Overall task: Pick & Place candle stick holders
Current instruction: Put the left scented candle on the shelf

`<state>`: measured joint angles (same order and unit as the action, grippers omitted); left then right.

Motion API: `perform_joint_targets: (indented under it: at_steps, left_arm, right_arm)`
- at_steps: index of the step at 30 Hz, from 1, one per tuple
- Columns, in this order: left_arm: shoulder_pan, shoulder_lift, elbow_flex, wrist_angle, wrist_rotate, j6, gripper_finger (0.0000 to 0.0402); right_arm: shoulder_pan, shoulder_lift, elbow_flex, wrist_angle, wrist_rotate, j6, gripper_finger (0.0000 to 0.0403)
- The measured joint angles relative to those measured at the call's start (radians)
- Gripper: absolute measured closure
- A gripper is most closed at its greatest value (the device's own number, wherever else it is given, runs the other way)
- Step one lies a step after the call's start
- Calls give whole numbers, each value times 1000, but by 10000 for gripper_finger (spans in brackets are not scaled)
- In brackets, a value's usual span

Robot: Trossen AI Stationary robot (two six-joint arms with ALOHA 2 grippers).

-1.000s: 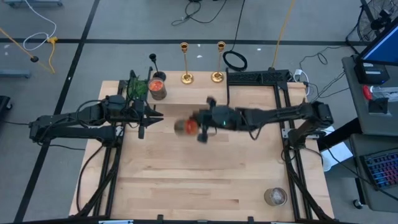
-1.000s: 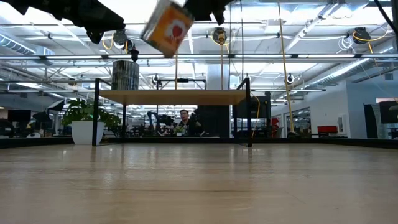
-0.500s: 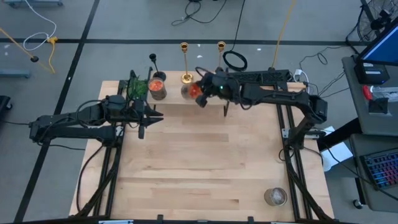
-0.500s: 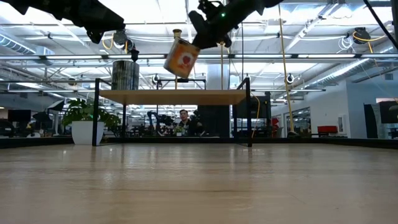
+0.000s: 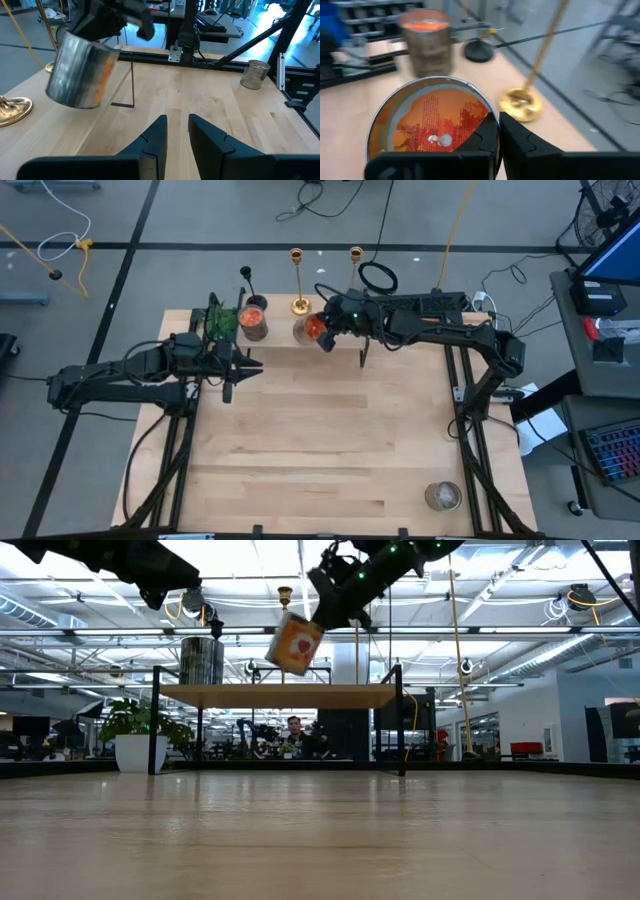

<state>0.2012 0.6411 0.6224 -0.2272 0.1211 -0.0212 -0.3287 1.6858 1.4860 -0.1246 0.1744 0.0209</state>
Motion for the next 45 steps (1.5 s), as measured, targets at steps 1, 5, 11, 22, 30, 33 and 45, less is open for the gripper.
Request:
perform_joint_targets:
  at_steps: [1, 5, 11, 22, 30, 33, 45]
  left_arm:
    - [0, 0, 0, 0, 0, 0, 316]
    - [0, 0, 0, 4, 0, 0, 316]
    - [0, 0, 0, 62, -37, 26, 316]
    - [0, 0, 0, 86, -44, 26, 316]
    - [0, 0, 0, 60, -43, 25, 316]
    - [0, 0, 0, 49, -43, 24, 316]
    - [0, 0, 0, 43, -44, 12, 316]
  right_arm:
    - [0, 1, 16, -7, -29, 6, 400]
    - [10, 1, 151, -87, -41, -25, 400]
    - [15, 46, 360, -225, 32, -79, 400]
    - [-7, 212, 447, -382, 84, -86, 399]
    - [-7, 277, 448, -373, 75, -85, 399]
    - [-8, 277, 448, -377, 64, -86, 399]
    - [-46, 277, 448, -372, 7, -59, 384]
